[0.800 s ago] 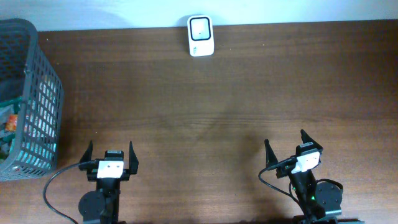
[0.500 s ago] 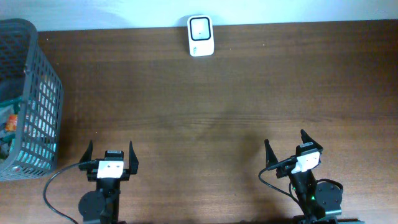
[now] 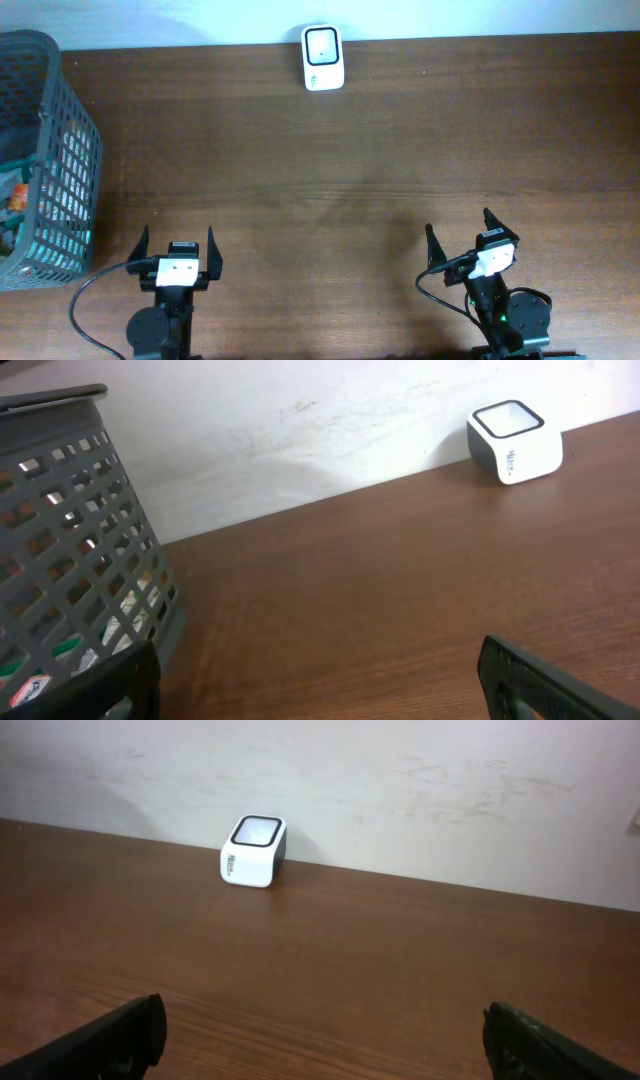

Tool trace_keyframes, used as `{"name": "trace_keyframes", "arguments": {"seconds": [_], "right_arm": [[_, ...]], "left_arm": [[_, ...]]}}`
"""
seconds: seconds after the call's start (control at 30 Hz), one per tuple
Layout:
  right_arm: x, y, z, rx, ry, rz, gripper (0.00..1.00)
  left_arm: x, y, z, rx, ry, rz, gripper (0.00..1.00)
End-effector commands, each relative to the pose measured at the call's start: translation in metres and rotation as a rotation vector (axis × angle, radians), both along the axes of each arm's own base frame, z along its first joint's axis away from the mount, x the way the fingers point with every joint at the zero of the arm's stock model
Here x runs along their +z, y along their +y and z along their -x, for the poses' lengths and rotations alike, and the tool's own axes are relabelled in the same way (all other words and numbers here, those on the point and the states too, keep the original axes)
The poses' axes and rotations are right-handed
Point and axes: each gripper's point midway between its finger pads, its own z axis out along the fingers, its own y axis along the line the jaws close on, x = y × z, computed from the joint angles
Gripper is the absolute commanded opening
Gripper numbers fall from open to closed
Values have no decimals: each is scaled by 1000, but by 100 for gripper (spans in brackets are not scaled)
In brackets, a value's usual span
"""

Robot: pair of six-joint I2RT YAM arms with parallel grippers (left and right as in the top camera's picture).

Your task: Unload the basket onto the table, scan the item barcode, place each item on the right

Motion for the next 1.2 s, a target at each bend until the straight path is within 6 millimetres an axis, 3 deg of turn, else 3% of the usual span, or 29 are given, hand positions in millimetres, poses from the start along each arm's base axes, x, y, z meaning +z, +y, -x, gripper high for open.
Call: {"name": "trace_keyframes", "arguments": {"seconds": [0.0, 0.07, 0.2, 0.3, 0.4, 0.6, 0.67, 0.73, 0.77, 0.83, 0.87, 0.9, 0.93, 0.97, 1.0, 1.1, 1.17], "right_arm": [[-3, 1, 0, 1, 5, -7, 98], [-3, 1, 0, 1, 5, -7, 98], [-3, 1, 0, 1, 5, -7, 98], [-3, 1, 0, 1, 5, -7, 98], [-3, 1, 0, 1, 5, -7, 98], [-3, 1, 0, 1, 5, -7, 99], [-3, 1, 0, 1, 5, -7, 98], [-3, 1, 0, 1, 5, -7, 98], [-3, 1, 0, 1, 5, -7, 98], [-3, 1, 0, 1, 5, -7, 98], [-3, 1, 0, 1, 5, -7, 98], [-3, 1, 0, 1, 5, -7, 98], [-3, 1, 0, 1, 5, -7, 98], [-3, 1, 0, 1, 5, -7, 98], [-3, 1, 0, 1, 5, -7, 98], [-3, 1, 0, 1, 5, -7, 98], [-3, 1, 0, 1, 5, -7, 98]], "left_arm": [[3, 4, 0, 27, -19, -16, 99], [-3, 5, 0, 28, 6, -14, 99], [20, 6, 1, 36, -65, 21, 99], [81, 2, 8, 21, -141, 118, 99], [135, -6, 5, -25, -89, 147, 99], [221, -14, -37, -54, 263, 235, 99], [224, -13, -47, -47, 368, 248, 99], [209, -13, -59, -44, 442, 259, 99], [200, -24, -63, -103, 484, 284, 99], [201, -30, -75, -138, 478, 307, 99], [211, -20, -81, -83, 465, 357, 99], [223, 1, -83, 33, 448, 407, 98], [242, 37, -78, 216, 407, 484, 93], [254, 60, -71, 328, 376, 532, 90], [266, 95, -55, 505, 320, 607, 86], [252, 164, -11, 846, 257, 769, 84], [240, 191, 3, 963, 255, 825, 84]]}}
